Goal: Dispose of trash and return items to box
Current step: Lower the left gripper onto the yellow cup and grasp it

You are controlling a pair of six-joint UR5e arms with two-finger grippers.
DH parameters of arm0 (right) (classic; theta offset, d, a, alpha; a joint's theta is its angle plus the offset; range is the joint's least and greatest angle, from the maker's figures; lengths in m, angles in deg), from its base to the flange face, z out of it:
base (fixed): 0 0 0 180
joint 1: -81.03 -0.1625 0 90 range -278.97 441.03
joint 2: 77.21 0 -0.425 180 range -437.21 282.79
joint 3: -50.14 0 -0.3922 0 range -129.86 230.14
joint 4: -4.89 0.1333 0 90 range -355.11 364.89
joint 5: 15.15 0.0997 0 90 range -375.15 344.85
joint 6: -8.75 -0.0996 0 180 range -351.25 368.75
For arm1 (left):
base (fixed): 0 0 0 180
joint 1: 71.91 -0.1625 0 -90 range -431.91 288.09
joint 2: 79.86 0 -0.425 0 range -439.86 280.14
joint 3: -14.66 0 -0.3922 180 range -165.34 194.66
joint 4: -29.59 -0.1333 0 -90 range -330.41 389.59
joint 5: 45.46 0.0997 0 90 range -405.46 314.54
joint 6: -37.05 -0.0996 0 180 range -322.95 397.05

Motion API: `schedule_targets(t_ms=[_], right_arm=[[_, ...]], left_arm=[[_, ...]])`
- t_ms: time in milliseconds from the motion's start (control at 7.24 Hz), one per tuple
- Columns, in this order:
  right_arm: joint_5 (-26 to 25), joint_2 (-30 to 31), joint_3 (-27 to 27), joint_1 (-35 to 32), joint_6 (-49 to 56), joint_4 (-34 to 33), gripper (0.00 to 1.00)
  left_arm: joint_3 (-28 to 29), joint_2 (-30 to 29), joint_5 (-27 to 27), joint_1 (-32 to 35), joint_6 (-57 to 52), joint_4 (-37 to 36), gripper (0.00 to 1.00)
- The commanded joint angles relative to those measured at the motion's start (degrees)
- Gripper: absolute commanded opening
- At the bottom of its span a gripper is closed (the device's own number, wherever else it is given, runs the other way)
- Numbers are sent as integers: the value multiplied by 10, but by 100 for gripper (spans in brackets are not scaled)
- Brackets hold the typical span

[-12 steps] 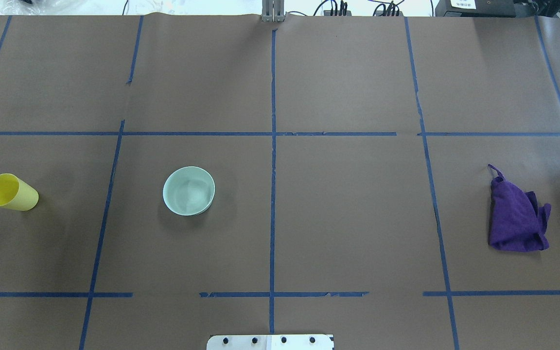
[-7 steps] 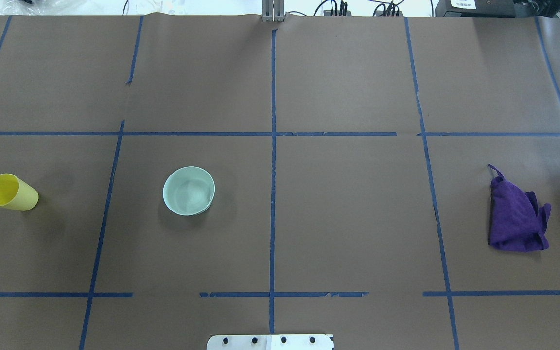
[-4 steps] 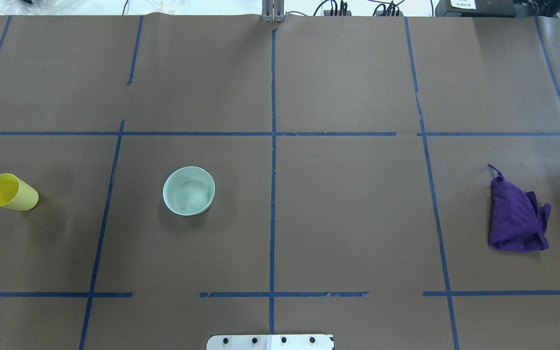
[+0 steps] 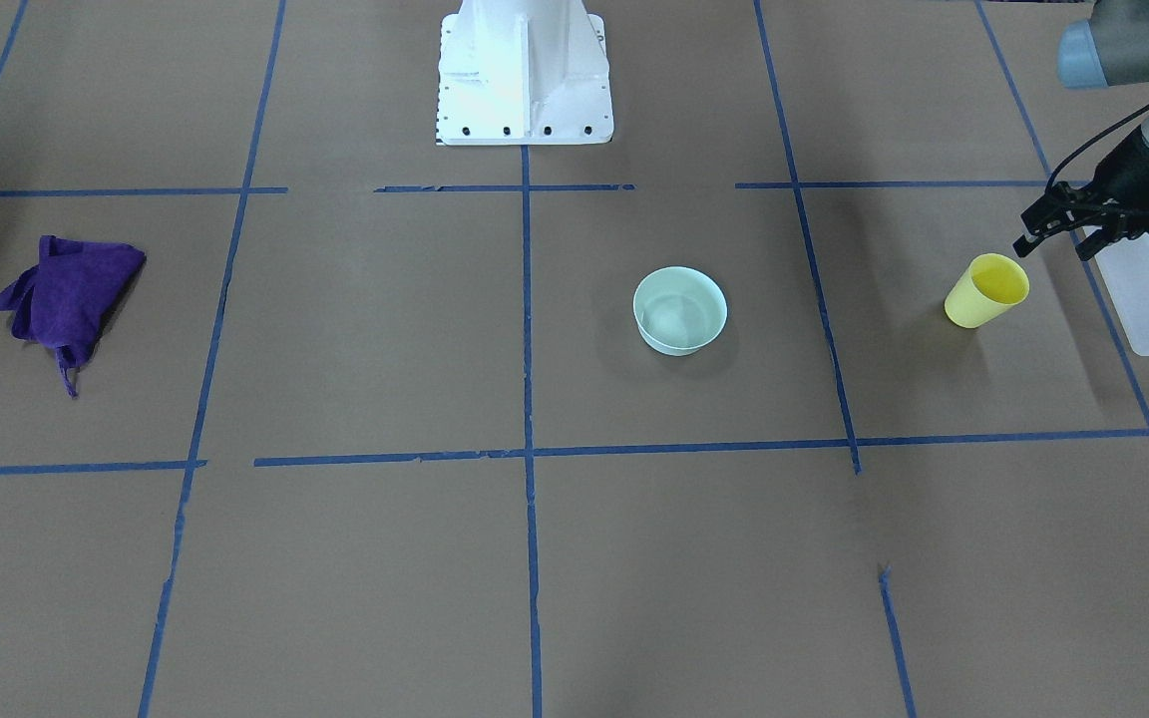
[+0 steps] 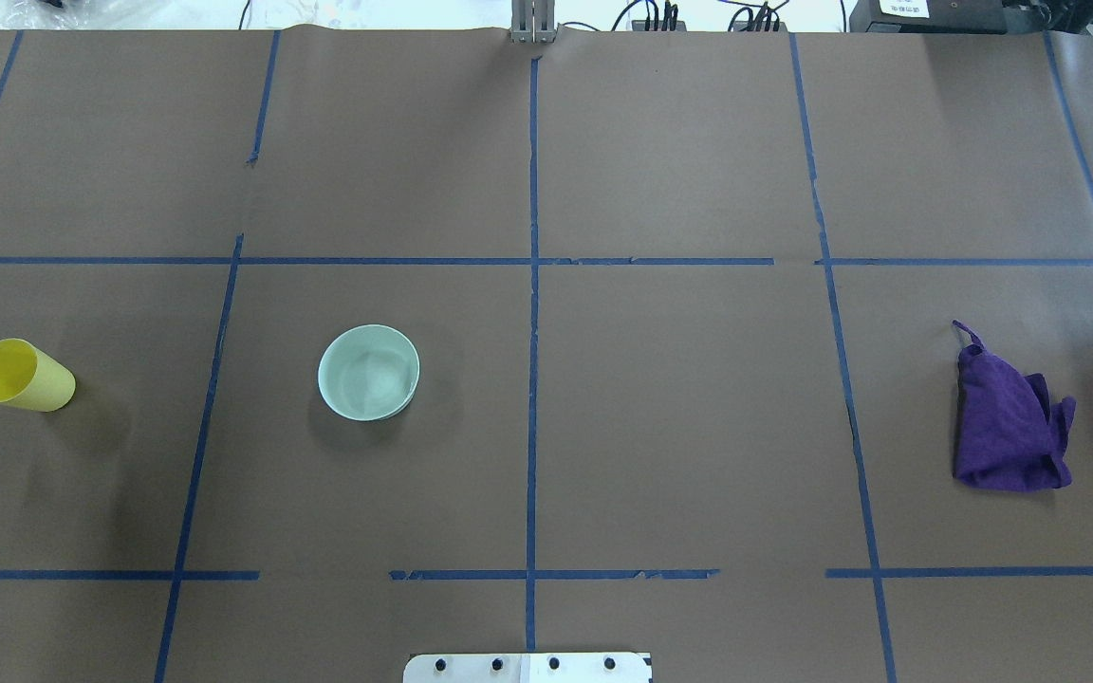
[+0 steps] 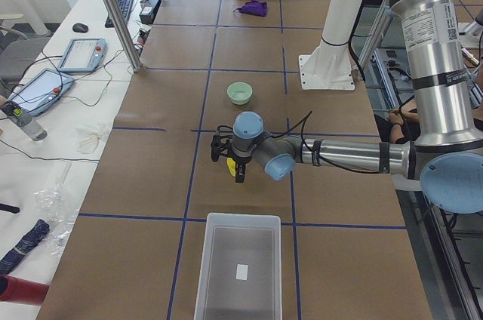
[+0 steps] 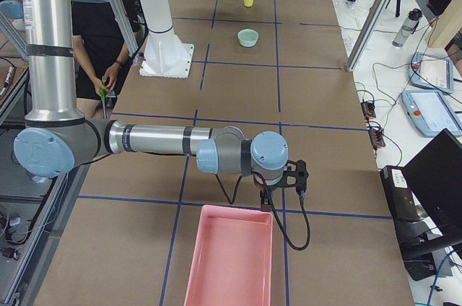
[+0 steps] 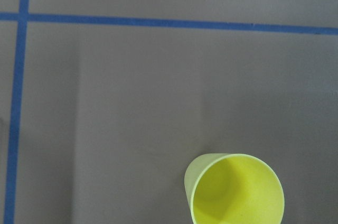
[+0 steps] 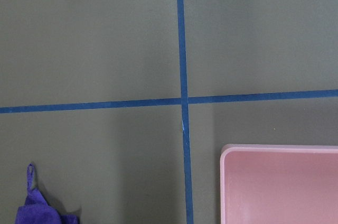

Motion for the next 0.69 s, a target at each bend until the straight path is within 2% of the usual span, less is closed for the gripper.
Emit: schedule_targets(t_ms=[0, 552], right_arm=[[1, 0, 0, 1, 0, 0, 100], [1, 1, 4, 0, 0, 0, 100]], left_arm=[[18, -18, 11, -10, 8, 3, 96], [41, -32, 15, -23, 7, 3, 93]])
